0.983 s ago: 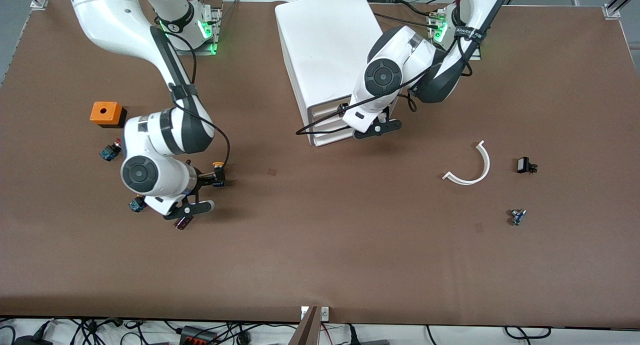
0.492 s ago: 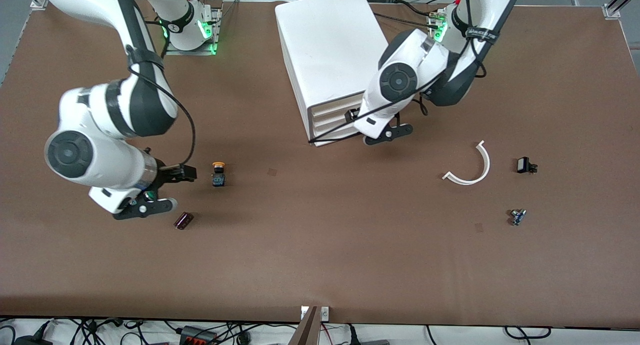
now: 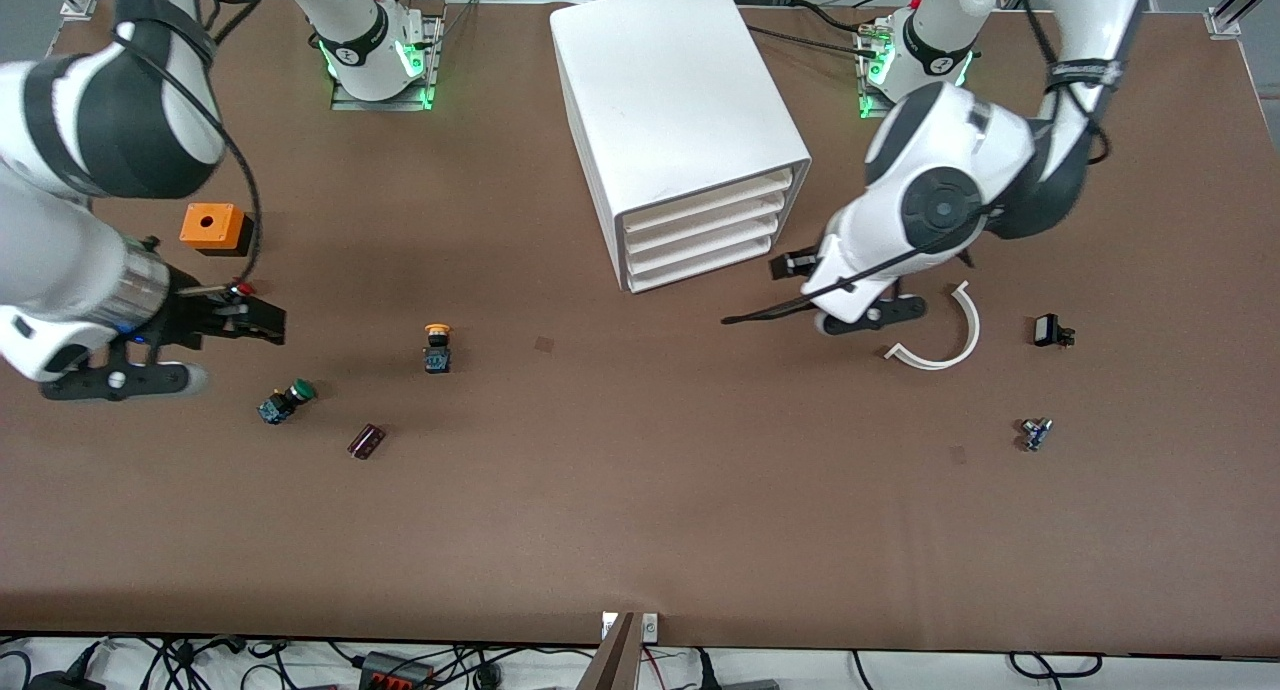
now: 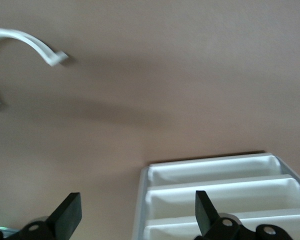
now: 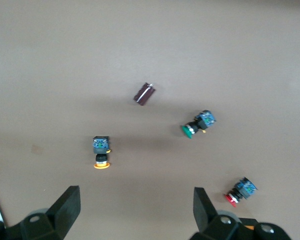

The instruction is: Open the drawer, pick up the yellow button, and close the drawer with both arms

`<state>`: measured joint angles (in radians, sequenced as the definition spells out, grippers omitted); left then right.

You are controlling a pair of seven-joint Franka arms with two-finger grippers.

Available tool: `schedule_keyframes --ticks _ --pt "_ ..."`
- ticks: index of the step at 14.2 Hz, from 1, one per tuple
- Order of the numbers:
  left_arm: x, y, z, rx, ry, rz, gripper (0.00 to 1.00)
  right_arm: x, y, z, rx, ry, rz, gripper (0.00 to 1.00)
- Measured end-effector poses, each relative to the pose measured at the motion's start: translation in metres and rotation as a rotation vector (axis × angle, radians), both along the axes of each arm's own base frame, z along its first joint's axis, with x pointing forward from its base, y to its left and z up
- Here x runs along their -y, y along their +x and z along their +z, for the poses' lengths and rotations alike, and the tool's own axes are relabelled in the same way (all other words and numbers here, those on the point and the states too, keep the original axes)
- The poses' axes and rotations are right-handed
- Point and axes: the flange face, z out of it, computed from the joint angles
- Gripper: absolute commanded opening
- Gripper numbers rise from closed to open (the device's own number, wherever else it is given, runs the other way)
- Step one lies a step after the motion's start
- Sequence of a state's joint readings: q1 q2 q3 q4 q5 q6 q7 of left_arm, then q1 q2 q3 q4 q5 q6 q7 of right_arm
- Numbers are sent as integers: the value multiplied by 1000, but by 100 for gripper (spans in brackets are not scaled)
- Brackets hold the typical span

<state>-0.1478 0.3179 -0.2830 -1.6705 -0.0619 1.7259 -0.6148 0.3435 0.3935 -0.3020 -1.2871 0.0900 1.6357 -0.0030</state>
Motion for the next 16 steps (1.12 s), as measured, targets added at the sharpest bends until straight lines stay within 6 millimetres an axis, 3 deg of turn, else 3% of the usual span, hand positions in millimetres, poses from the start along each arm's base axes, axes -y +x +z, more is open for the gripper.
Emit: schedule_keyframes --ticks 4,7,10,13,16 --pt "-56 28 56 56 48 -137 100 32 0 8 11 -12 -53 100" --pt "-110 42 101 53 26 -231 100 46 1 13 24 -12 -75 100" --pt "-148 40 141 64 -5 -317 100 64 -4 40 66 12 -96 100" --pt "-192 34 174 130 -33 -345 100 98 -15 63 93 49 -134 100" --pt "-225 25 180 256 -85 -325 100 137 -27 74 82 75 -173 100"
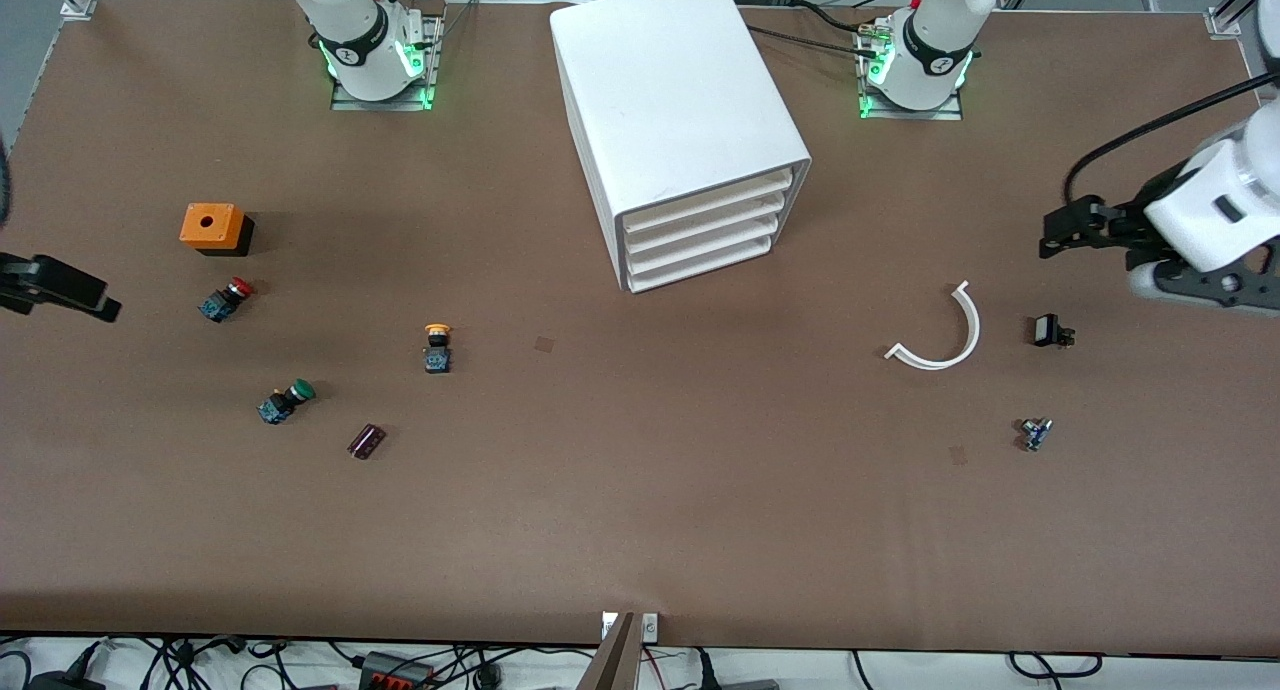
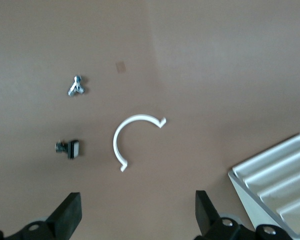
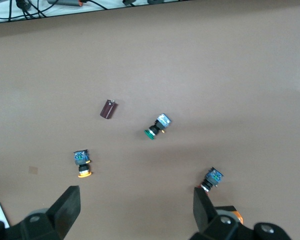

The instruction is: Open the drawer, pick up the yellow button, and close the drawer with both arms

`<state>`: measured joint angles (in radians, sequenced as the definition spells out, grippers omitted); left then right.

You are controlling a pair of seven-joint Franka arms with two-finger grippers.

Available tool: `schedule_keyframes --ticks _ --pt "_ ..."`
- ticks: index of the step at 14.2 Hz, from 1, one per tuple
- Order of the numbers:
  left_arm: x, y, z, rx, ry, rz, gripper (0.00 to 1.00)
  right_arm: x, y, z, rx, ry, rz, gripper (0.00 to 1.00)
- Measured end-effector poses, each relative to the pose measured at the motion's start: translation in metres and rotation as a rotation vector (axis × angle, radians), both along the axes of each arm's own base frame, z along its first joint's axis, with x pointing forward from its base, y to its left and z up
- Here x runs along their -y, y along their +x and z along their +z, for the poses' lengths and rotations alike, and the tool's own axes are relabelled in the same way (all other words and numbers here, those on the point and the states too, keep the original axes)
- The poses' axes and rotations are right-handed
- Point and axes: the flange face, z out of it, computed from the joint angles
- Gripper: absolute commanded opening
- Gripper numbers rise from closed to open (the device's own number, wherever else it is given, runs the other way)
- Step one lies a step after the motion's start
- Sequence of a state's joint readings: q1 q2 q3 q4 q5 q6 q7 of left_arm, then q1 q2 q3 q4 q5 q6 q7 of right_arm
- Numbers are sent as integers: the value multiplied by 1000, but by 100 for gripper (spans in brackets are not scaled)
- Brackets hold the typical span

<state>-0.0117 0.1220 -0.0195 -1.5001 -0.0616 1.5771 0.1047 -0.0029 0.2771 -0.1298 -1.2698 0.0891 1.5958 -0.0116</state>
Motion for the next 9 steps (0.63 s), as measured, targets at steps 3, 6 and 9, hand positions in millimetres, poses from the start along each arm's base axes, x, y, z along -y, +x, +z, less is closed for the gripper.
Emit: schedule_keyframes --ticks 3,6,9 --pt "2 -11 -14 54 22 -54 100 2 -4 3 -11 -20 10 100" --pt "-1 -17 -22 50 51 -61 100 -5 -8 0 -41 -39 27 100" --pt "3 -21 -19 57 51 -70 100 -13 -21 -7 -47 -57 43 100"
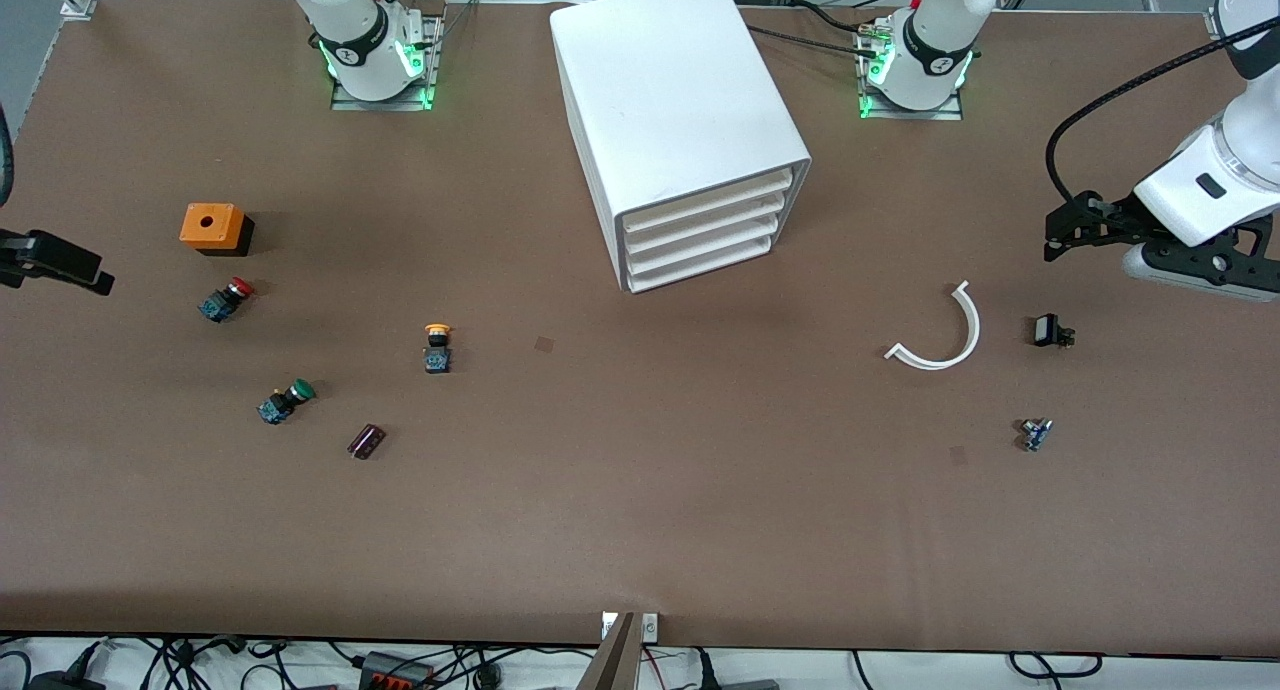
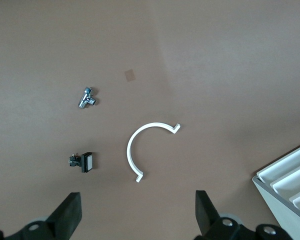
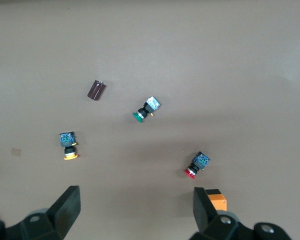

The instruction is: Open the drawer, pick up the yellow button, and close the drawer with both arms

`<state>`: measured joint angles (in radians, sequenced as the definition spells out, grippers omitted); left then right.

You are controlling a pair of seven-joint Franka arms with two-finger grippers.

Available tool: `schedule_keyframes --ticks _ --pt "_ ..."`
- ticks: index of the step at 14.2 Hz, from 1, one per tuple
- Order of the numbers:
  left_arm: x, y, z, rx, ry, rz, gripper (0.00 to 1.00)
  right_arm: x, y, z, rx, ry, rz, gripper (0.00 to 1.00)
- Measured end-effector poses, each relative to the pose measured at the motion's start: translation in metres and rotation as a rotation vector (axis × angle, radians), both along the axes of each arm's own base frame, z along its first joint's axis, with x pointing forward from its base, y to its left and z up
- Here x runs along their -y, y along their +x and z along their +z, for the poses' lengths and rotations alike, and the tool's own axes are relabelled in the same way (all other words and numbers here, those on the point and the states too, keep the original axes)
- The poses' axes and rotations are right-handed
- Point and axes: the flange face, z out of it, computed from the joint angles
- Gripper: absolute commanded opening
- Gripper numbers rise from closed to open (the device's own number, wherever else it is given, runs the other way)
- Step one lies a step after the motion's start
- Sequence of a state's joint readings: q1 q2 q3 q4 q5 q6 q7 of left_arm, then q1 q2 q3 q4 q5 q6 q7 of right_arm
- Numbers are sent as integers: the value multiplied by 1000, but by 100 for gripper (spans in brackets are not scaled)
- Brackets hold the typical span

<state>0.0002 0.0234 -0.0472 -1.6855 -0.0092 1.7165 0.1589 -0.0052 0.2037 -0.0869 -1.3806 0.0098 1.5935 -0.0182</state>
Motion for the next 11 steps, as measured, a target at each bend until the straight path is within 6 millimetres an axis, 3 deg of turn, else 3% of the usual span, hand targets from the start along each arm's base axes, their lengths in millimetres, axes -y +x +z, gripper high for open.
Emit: schedule_keyframes --ticks 5,11 --pt "10 -9 8 11 2 -18 100 1 -35 -9 5 7 -1 100" --pt "11 -10 7 2 3 -21 100 -1 -39 -4 15 7 2 100"
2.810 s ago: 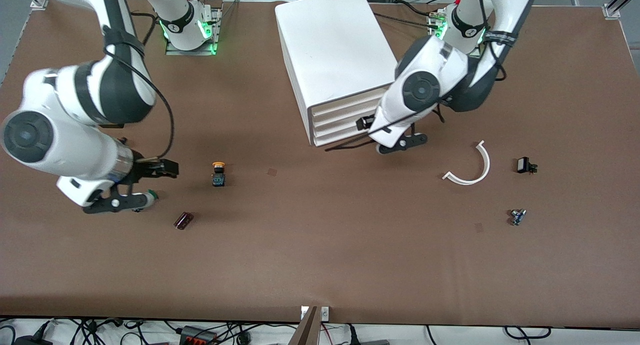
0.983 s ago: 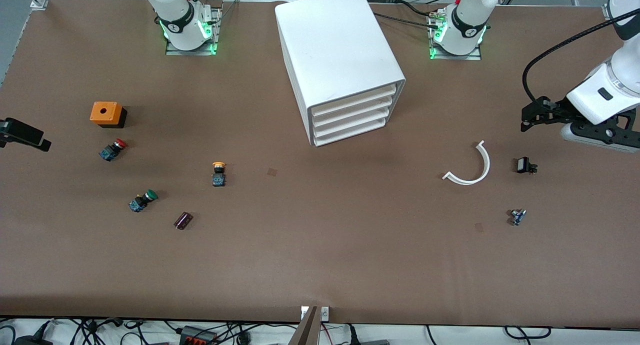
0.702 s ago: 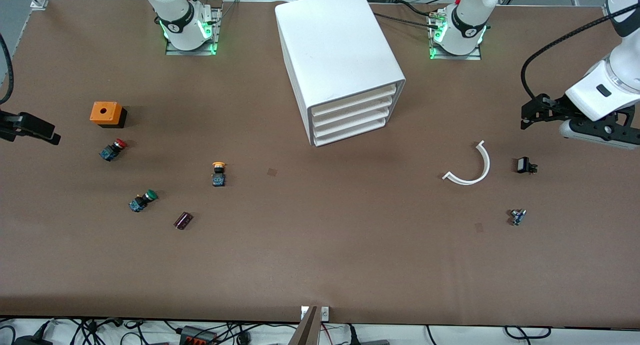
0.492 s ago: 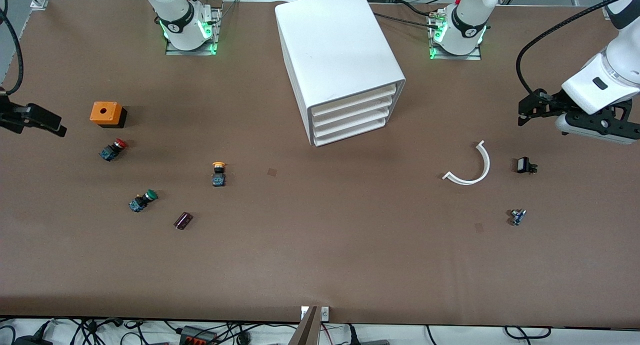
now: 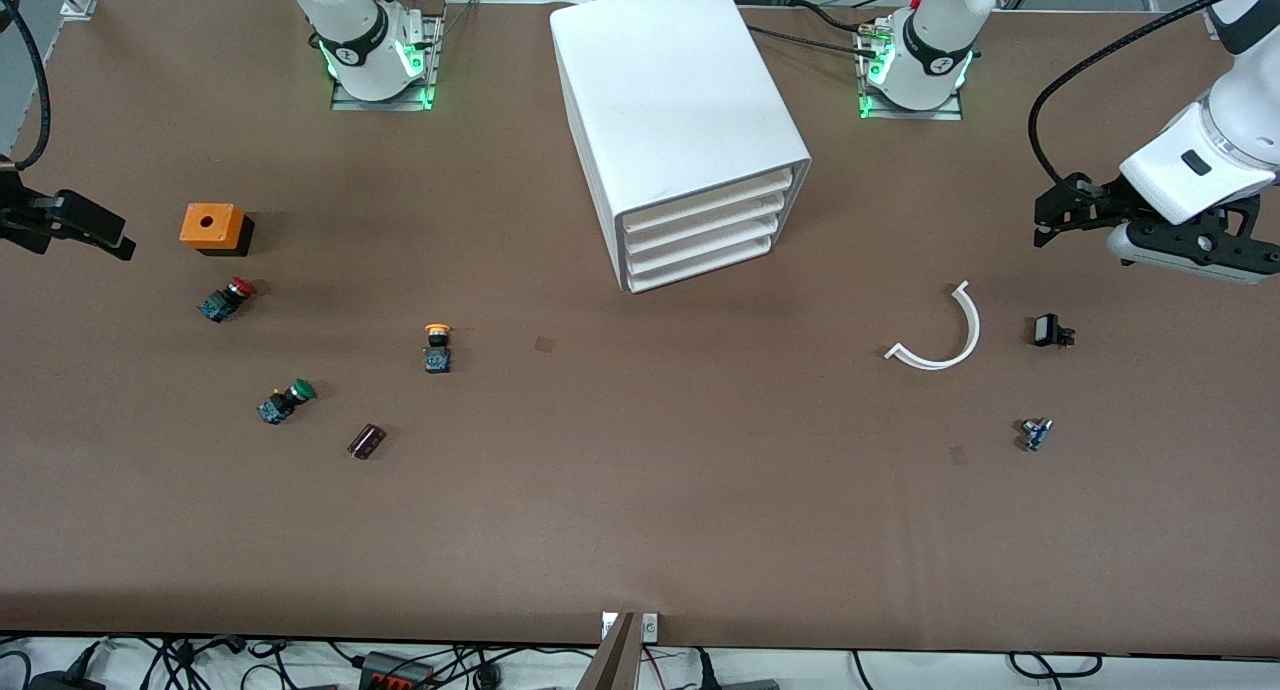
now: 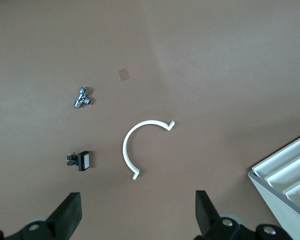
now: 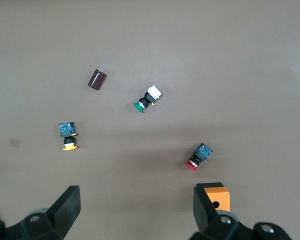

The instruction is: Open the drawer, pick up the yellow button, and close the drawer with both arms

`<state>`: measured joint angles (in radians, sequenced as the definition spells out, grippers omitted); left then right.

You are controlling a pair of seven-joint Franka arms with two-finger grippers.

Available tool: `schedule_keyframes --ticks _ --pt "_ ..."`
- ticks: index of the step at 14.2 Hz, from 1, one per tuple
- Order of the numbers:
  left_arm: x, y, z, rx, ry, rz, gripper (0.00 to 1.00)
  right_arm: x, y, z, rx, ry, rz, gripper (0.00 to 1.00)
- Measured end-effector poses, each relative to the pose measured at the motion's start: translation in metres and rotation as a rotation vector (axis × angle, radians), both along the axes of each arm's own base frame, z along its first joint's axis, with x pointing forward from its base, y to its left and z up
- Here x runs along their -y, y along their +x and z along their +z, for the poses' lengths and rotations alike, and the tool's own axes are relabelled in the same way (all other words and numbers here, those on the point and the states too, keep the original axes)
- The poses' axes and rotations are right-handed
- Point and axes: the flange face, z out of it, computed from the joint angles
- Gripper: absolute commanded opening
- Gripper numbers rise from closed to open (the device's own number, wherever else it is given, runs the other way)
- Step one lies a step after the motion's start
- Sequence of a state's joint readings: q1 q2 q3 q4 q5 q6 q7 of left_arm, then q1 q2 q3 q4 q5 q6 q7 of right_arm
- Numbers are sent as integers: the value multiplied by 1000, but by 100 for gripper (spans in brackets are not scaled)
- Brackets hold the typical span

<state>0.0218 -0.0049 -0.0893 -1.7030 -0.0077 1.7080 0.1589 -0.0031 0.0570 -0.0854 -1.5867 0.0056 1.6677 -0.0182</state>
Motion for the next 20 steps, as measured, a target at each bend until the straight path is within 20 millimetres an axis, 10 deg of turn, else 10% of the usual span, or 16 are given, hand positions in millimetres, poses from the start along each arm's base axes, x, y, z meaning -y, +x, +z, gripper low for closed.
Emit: schedule_keyframes --ticks 20 --pt "6 -1 0 -7 1 -12 100 -2 -3 -6 -37 1 6 100"
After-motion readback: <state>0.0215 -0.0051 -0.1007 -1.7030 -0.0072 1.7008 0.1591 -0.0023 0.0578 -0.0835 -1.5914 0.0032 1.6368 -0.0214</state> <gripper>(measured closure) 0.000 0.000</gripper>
